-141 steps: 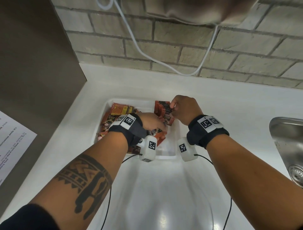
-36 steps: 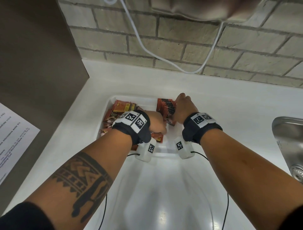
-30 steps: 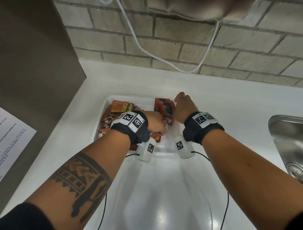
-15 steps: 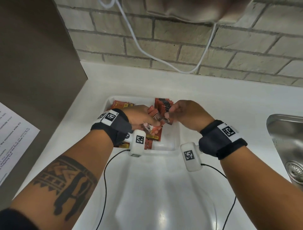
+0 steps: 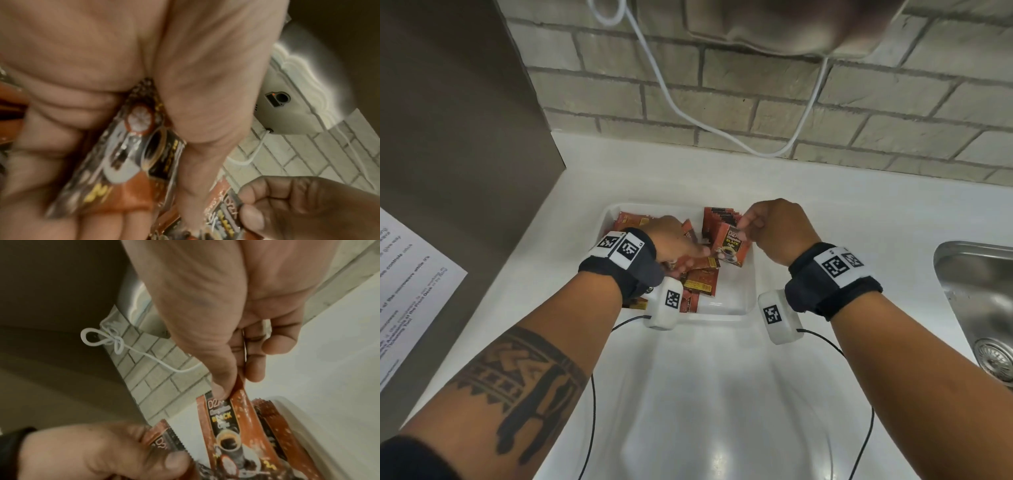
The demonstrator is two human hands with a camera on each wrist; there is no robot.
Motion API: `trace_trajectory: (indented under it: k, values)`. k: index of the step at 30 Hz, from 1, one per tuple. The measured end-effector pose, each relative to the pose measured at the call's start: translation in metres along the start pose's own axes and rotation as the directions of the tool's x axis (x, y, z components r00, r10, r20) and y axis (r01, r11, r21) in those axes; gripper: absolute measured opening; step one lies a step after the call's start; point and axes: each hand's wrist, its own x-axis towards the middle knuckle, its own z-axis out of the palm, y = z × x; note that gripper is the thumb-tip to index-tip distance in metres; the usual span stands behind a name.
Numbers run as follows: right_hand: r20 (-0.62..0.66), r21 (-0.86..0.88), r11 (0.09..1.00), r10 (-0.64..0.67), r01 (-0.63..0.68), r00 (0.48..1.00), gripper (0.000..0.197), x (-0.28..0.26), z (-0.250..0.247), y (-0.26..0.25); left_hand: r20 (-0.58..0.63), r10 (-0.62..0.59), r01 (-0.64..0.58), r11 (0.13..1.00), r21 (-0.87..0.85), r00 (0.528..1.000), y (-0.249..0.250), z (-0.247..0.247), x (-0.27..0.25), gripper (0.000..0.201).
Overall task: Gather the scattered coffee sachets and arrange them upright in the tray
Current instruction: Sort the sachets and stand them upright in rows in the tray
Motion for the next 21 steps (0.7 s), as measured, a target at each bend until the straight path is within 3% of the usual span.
trace_trajectory:
  k: [4,8,14,21]
  values:
    - [0.033,-0.198,0.98,0.04,-0.033,0.999,0.01,0.01,0.013,0.003,0.164,0.009,-0.043,0.977,0.207,0.986,0.012,0.019,0.008,0.046]
    - [0.094,-0.461,0.886,-0.001,0.044,0.996,0.022,0.018,0.021,-0.003,0.172,-0.004,-0.062,0.925,0.375,0.985,0.027,0.037,0.027,0.033]
    - [0.102,-0.467,0.884,0.015,0.035,0.995,0.024,0.027,0.022,0.0,0.18,-0.059,-0.038,0.87,0.491,0.982,0.027,0.044,0.049,0.033]
    - [0.099,-0.358,0.934,0.033,0.004,0.994,0.016,0.035,0.021,0.003,0.193,-0.069,-0.005,0.933,0.36,0.979,0.025,0.044,0.056,0.034]
